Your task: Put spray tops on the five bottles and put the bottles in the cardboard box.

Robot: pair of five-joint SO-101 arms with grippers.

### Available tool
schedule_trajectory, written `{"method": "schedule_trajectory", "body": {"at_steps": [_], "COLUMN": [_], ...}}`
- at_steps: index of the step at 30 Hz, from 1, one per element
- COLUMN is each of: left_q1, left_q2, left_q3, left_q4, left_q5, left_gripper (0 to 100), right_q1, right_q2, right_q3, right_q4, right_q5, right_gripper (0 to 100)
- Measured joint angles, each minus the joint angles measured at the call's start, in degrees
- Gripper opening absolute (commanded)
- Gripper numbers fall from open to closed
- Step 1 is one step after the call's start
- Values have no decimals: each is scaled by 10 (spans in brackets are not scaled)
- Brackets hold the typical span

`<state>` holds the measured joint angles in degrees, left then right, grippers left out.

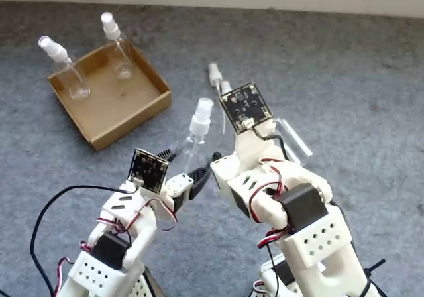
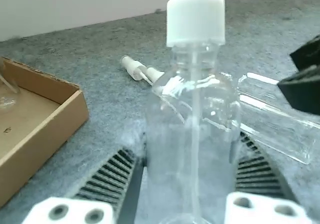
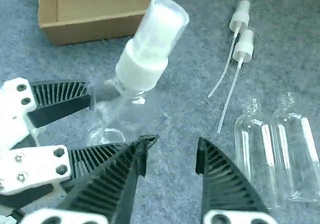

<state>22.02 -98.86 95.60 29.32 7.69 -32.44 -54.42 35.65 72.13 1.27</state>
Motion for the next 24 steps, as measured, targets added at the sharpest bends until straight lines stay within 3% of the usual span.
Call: {"method": "schedule_trajectory", "body": {"at_steps": [5, 9, 18, 24], "left_q1": [-51, -101, -125, -125], "left_q2": [0, 0, 0, 0], "left_q3": [0, 0, 4, 4], "left_q4": [-18, -66, -160, -169], "left_q5": [1, 1, 1, 1], "left_gripper": [136, 136, 136, 136], "right_q1": [0, 0, -1, -1], "right_q2": [0, -1, 0, 0], "right_q3": [0, 28, 206, 310], "right_q4": [0, -37, -273, -445], "right_q5": [0, 0, 0, 0], "right_gripper": [136, 35, 12, 12]}}
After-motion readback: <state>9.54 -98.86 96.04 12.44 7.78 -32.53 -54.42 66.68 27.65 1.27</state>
